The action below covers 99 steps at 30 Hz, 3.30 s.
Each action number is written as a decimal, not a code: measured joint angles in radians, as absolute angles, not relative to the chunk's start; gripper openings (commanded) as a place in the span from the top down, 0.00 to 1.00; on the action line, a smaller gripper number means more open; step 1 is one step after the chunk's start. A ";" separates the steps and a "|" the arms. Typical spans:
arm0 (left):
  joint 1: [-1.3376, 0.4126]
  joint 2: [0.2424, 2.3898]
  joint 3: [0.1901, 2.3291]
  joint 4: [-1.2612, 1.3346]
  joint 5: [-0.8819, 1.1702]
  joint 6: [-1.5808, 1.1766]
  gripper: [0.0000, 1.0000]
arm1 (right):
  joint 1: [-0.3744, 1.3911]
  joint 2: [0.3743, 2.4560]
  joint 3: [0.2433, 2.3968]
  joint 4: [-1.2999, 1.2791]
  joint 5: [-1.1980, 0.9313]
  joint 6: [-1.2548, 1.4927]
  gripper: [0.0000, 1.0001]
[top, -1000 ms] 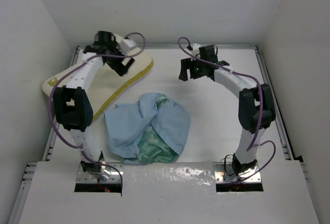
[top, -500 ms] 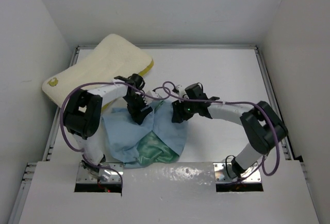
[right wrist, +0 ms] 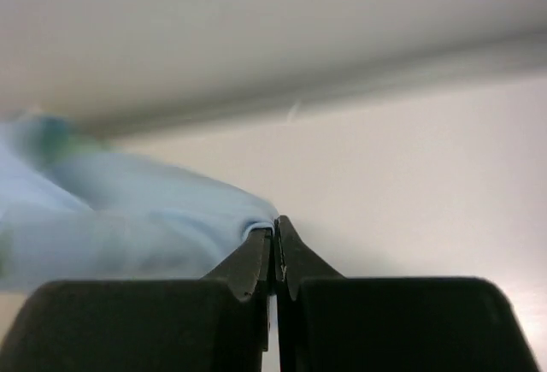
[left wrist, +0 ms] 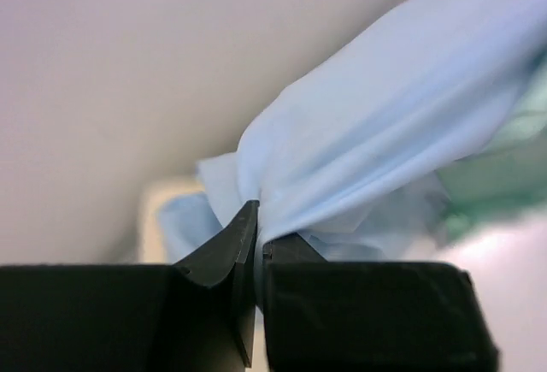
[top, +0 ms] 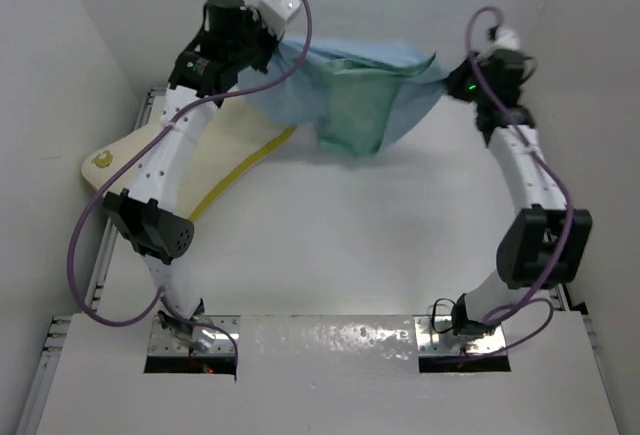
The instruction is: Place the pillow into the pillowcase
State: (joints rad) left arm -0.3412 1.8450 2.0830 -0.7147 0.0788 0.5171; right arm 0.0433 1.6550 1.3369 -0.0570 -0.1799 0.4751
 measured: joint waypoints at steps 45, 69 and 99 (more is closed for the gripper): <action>-0.084 2.009 1.559 -0.623 -0.452 0.592 0.01 | 0.256 1.930 1.200 -0.211 -0.167 0.317 0.84; -0.073 1.913 1.710 -0.713 -0.273 0.479 0.02 | 0.655 1.930 1.570 -0.289 -0.216 -0.287 0.01; 0.030 1.840 1.681 -0.759 -0.290 0.428 0.02 | 0.002 2.104 1.924 -0.628 0.524 0.382 0.01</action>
State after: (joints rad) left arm 0.0299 1.8397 1.6814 -0.7586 -0.2901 0.4278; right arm 0.0017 2.1040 1.9236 -0.6277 0.5236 0.3824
